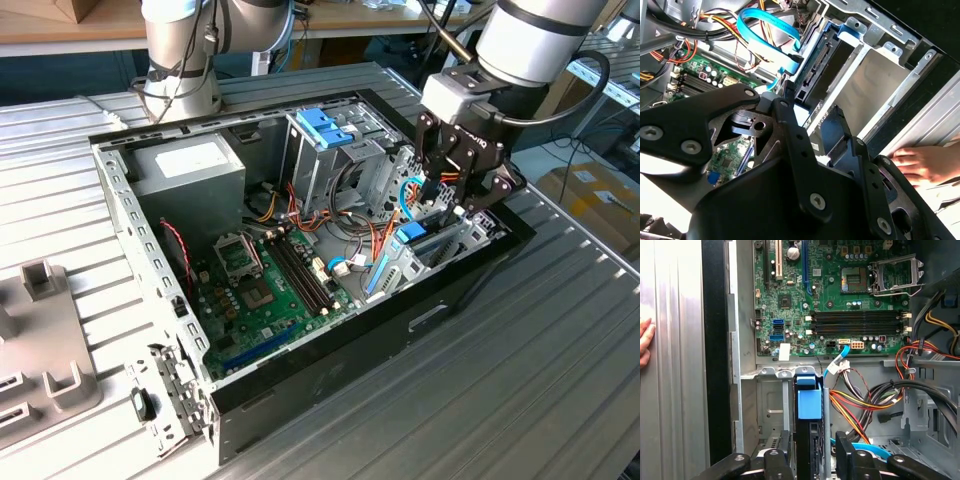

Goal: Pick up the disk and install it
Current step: 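Insert the first disk wire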

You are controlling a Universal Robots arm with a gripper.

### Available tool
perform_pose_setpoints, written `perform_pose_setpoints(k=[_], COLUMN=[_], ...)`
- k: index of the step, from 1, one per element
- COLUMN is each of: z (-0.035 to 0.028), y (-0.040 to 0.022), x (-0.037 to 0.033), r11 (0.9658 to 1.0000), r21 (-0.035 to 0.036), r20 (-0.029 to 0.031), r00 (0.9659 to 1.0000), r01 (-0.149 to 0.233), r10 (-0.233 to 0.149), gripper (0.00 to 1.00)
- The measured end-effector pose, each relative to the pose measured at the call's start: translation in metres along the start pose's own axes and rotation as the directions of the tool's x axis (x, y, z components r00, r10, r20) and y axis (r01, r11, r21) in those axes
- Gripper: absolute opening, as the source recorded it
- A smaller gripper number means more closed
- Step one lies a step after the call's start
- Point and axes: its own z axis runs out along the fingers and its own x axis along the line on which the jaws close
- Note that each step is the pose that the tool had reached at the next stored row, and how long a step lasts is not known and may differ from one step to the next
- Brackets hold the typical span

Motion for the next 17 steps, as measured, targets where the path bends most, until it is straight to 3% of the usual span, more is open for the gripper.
perform_pose_setpoints(k=[13,17], z=[-0.001,-0.0058], y=[-0.0025,-0.0027], x=[-0.0002,-0.0008], r11=[1.0,1.0], r21=[0.0,0.0001], r20=[-0.0018,-0.0019], r00=[1.0,1.0], r01=[0.0,0.0], r10=[0.0,0.0], gripper=[0.49,0.49])
